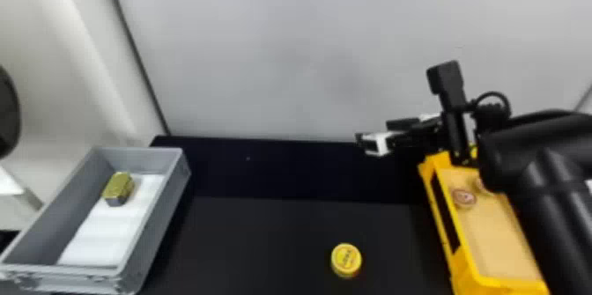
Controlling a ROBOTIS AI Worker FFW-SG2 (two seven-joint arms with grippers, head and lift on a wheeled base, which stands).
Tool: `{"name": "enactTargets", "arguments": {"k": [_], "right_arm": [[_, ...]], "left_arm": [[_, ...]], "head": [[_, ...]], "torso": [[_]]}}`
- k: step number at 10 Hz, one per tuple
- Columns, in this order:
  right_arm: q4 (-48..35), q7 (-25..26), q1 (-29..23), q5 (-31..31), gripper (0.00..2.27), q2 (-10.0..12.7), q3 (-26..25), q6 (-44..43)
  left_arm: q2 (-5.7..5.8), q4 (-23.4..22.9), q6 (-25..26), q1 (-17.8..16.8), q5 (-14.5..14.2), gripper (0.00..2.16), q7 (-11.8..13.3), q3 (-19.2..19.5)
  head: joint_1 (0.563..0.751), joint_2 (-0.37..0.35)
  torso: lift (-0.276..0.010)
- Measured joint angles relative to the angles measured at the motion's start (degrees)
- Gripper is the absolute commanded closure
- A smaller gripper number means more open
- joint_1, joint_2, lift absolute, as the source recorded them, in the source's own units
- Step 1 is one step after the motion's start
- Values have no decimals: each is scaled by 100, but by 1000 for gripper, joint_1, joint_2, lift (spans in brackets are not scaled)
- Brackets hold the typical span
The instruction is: Pick up the round yellow can and place it in the yellow rectangular box
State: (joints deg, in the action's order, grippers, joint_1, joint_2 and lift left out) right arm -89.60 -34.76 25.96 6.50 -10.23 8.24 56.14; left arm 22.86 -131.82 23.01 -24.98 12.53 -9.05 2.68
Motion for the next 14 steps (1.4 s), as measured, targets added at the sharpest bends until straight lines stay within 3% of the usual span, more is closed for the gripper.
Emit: {"name": "enactTargets", "arguments": {"k": [3,6,14], "right_arm": [[405,-513,-140,247,213,28,169,-50],[905,-1050,-172,616,213,197,309,-197],[1465,-1502,-483,1033,226,308,600,-356]], "left_arm": [[-42,52,-34,25,0,87,0,40],[-28,52,-33,74,3,87,1,89],[-51,45,-73,181,39,87,0,294]], "head": [[663,54],[663,54],[663,54]], "torso": [[-10],[-10],[-10]]}}
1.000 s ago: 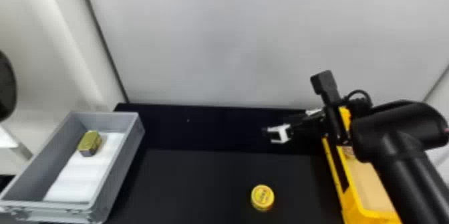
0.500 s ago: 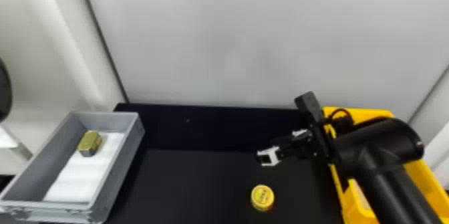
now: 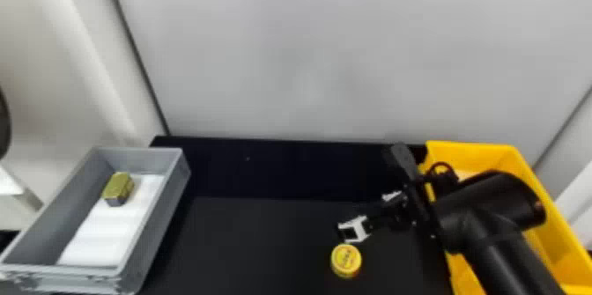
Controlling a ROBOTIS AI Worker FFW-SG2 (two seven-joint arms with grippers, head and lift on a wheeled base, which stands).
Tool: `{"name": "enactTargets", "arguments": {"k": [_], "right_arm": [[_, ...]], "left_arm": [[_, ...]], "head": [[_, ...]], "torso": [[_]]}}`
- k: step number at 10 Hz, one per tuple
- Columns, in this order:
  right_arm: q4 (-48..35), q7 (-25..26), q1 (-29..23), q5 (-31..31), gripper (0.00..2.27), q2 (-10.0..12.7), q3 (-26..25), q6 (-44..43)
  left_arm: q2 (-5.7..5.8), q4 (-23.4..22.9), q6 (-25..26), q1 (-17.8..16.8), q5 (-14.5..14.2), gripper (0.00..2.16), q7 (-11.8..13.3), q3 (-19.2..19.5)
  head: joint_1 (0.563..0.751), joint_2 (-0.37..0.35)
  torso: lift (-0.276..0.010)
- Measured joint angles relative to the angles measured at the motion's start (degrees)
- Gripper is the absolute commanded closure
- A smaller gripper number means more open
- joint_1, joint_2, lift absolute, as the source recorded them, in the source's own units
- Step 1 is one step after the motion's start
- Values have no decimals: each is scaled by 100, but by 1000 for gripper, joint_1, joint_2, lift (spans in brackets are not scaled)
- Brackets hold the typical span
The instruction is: Pick up the round yellow can and place it in the yellow rectangular box
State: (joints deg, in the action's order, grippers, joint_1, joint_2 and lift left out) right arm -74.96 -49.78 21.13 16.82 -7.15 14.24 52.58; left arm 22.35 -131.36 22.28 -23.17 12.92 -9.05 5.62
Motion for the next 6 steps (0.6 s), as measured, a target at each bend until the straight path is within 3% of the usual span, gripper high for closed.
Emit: {"name": "enactTargets", "arguments": {"k": [6], "right_arm": [[1235,-75,262,220,236,30,100,-836]], "left_arm": [[-36,-13,-34,4,8,87,-11,-20]], "head": [[663,54]], "torso": [[-10]]}}
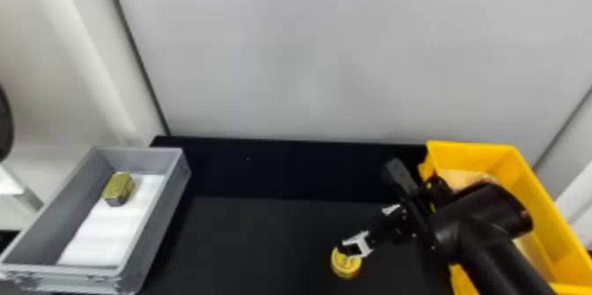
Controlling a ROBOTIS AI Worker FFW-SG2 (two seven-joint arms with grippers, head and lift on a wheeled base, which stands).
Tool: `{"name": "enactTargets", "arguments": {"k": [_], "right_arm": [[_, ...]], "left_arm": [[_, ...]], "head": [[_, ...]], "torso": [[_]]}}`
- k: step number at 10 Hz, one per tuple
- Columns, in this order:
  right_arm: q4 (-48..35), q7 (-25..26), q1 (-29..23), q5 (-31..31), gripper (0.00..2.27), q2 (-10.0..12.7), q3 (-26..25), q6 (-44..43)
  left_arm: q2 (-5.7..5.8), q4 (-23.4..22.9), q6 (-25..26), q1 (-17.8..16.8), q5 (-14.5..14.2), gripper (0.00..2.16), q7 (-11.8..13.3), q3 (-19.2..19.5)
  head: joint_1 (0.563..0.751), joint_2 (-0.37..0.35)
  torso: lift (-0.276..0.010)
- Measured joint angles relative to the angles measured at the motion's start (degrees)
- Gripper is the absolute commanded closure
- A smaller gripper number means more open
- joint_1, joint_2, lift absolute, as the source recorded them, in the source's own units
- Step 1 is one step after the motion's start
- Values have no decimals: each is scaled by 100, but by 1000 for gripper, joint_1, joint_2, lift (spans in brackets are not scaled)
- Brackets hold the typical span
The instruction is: Pick up the round yellow can and place it in the yellow rectangular box
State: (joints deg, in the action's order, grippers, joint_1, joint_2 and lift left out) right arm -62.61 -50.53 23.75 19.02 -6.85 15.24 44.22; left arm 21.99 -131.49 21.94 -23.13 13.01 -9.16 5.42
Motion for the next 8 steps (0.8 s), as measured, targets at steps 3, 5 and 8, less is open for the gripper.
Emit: {"name": "enactTargets", "arguments": {"k": [3,5,8], "right_arm": [[249,33,84,22,236,4,140,-166],[282,26,65,30,240,-18,226,-177],[372,16,-13,67,240,-44,198,-225]], "left_arm": [[-13,0,-21,-38,0,87,-6,-41],[-13,0,-23,-57,0,87,-6,-62],[-18,-22,-23,-61,0,87,-6,-76]], "head": [[663,54],[663,54],[663,54]], "torso": [[-10],[-10],[-10]]}}
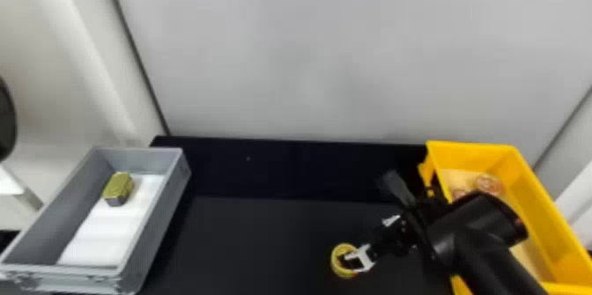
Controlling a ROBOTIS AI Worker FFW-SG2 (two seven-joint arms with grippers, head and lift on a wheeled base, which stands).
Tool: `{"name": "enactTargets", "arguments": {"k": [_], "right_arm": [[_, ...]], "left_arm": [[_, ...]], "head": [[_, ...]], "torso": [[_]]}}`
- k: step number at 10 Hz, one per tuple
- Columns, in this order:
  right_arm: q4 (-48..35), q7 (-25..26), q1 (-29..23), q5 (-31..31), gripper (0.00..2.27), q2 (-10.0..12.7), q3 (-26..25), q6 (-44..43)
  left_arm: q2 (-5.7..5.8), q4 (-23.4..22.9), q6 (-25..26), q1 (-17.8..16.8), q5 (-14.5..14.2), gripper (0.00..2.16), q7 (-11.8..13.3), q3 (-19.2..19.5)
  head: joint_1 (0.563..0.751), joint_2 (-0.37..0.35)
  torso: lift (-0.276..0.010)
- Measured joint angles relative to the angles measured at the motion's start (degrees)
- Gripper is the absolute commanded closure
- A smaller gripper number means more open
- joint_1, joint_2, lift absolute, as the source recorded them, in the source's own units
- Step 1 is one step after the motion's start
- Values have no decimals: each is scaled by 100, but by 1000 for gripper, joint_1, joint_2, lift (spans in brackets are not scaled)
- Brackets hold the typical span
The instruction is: Pick up the round yellow can and place it in the yellow rectangular box
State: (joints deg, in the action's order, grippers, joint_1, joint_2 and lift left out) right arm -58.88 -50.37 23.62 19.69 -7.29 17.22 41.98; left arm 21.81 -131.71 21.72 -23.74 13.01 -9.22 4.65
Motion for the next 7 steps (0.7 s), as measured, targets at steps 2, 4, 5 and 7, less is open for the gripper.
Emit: {"name": "enactTargets", "arguments": {"k": [2,4,5,7], "right_arm": [[97,-21,-24,38,240,-16,-18,-51],[171,-34,-73,66,240,-19,4,-66],[206,-37,-94,74,240,-18,22,-66],[258,-41,-129,81,242,-3,54,-63]], "left_arm": [[0,-24,7,0,0,87,0,-6],[1,-38,23,0,0,87,1,-4],[6,-41,28,2,0,87,2,1],[19,-47,39,20,8,87,3,10]], "head": [[663,54],[663,54],[663,54],[663,54]], "torso": [[-10],[-10],[-10],[-10]]}}
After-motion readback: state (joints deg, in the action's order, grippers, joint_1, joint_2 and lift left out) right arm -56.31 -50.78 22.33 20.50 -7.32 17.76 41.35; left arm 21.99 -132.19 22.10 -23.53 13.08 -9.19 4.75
